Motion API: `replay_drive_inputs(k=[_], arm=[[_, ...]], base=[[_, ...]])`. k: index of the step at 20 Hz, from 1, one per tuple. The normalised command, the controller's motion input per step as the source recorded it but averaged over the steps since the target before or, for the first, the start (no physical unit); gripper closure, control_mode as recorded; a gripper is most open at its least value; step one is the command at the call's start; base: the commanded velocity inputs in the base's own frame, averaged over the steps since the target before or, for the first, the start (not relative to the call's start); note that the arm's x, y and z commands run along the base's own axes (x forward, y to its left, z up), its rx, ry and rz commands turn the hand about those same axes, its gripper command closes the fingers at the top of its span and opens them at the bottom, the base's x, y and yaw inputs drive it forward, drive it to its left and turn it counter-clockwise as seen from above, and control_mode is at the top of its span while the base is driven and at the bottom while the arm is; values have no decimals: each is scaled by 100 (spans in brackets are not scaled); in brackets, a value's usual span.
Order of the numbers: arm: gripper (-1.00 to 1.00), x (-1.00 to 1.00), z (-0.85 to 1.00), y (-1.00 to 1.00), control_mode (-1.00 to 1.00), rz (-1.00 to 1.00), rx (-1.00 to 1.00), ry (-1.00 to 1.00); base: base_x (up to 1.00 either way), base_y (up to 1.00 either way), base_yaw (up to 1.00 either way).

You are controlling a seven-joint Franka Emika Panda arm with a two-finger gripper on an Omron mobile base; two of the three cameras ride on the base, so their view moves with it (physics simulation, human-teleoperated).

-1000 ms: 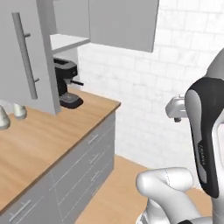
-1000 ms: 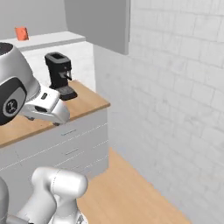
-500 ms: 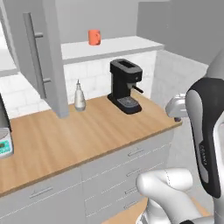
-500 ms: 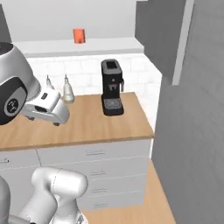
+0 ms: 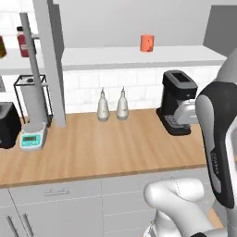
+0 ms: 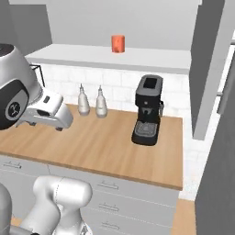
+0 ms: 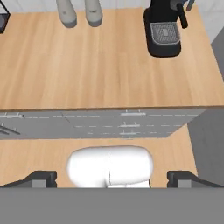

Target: Gather all objects into one cabinet and sort the glasses and bowls to opposite sides.

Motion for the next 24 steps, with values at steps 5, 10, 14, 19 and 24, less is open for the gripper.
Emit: replay_drive_inputs(k=[5,10,14,19,24], arm=[[-100,0,0,0,100,0,0,0],[-100,0,0,0,100,0,0,0],[-100,0,0,0,100,0,0,0],[-100,0,0,0,100,0,0,0],[-100,0,0,0,100,0,0,0]], base=[[32,-73,21],[24,-24,-4],[15,23,-26],[29,50,-28],[41,48,-1]])
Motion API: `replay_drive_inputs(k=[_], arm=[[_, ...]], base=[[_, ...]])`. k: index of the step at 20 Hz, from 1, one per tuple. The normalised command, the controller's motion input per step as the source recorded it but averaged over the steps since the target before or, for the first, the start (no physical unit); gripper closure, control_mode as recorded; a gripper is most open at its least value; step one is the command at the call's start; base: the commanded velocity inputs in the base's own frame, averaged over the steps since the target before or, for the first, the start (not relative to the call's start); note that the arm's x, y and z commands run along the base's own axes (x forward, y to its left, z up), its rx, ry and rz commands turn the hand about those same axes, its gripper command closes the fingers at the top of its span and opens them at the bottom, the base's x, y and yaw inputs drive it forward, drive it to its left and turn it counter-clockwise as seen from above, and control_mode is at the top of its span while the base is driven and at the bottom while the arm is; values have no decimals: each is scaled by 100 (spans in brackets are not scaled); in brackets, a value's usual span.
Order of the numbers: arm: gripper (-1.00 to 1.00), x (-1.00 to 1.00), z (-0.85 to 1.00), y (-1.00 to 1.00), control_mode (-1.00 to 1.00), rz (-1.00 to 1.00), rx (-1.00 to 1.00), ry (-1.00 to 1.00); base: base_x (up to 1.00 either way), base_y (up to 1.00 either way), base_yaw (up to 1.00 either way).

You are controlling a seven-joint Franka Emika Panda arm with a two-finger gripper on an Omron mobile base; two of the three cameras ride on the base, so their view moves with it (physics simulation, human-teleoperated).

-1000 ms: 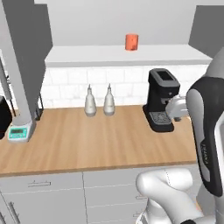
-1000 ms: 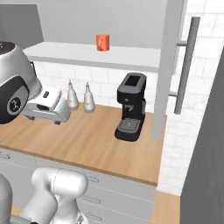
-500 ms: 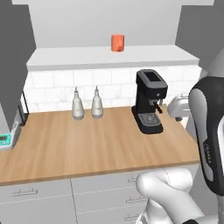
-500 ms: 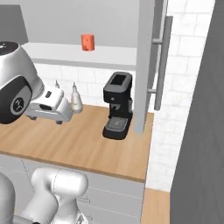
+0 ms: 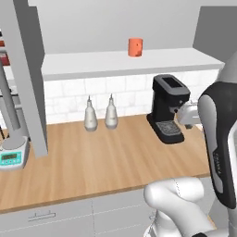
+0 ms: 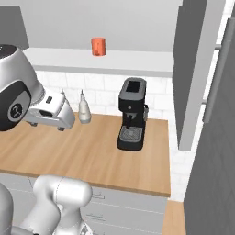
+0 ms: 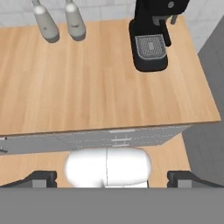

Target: Gather all objects into one cabinet and sort the glasses and bowls to opposite sides.

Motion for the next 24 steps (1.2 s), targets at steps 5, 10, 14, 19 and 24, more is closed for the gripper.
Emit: replay_drive_inputs(k=[5,10,14,19,24], arm=[[-100,0,0,0,100,0,0,0],[-100,0,7,0,-100,0,0,-9],[-100,0,34,8,-100,0,0,-40],[-100,1,37,21,-100,0,0,-40],[-100,18,44,11,-100,0,1,-27]], base=[[47,25,7],[18,2,1],[0,0,0],[0,0,0],[0,0,0]])
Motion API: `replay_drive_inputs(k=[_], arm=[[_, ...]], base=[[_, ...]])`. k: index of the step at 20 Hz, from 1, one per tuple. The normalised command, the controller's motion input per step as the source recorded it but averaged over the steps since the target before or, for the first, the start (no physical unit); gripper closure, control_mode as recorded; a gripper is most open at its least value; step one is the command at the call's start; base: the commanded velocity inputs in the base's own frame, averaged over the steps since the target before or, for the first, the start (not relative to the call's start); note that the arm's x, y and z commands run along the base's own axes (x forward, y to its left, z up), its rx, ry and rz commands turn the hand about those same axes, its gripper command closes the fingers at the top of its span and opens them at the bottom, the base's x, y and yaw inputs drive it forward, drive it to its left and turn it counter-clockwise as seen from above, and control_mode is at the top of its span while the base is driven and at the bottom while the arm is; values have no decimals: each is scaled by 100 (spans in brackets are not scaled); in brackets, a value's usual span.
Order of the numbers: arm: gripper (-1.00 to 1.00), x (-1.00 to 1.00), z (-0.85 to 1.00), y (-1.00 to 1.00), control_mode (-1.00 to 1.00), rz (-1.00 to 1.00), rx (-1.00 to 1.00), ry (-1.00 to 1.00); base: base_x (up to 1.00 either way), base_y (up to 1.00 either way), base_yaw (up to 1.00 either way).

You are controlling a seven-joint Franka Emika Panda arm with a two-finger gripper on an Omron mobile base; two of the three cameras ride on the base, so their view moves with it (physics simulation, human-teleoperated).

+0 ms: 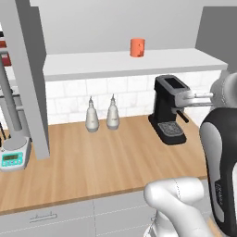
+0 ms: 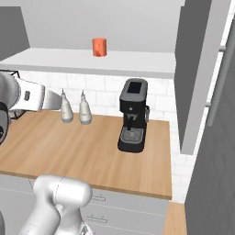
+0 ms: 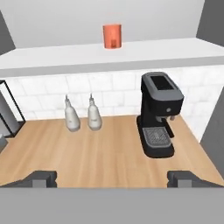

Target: Gather all objects into one cabinet and sort the glasses and bowls to opposite sides.

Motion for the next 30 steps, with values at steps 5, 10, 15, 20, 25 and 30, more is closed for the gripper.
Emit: replay_drive_inputs(k=[5,10,15,20,25,30], arm=[[-100,30,33,0,-100,0,5,-17],[-100,37,20,-1,-100,0,3,-16],[-100,37,0,0,-100,0,0,-12],[-100,29,6,0,-100,0,0,-6],[-100,30,3,0,-100,0,0,-1],[-100,45,1,0,-100,0,0,0]], base=[[0,0,0],[0,0,0],[0,0,0],[0,0,0],[0,0,0],[0,0,0]])
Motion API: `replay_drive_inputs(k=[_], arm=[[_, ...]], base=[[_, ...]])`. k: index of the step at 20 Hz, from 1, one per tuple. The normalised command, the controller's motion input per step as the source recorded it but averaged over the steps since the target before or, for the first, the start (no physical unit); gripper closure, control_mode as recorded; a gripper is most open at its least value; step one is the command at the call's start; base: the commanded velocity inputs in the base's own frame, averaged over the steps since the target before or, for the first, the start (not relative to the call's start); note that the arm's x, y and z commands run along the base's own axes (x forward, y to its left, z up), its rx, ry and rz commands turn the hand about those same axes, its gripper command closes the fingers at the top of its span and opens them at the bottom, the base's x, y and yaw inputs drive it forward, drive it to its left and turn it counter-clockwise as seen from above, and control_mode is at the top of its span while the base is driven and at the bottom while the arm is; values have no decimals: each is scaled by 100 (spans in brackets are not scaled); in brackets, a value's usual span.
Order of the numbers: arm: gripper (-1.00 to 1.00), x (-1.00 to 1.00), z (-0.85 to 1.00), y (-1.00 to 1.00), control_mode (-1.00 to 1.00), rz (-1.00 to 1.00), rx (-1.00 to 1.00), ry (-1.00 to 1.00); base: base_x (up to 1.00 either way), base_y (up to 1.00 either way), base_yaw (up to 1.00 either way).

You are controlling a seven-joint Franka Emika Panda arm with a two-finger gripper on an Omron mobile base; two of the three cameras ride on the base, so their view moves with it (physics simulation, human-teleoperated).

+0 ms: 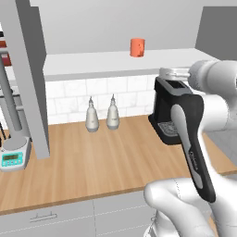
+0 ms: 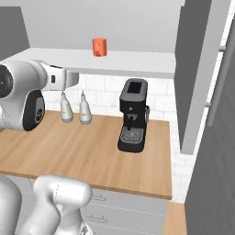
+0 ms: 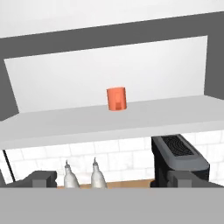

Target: Gather all objects into one cabinet and sort the glasses and bowls to opposite sides.

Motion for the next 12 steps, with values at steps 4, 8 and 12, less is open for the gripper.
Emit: replay_drive_inputs(k=[4,8,12], arm=[[-100,34,11,0,-100,-6,-1,-3],[-100,63,0,0,-100,-1,0,0],[-100,59,0,0,-100,1,0,0]], base=[[0,0,0],[0,0,0],[0,0,0]])
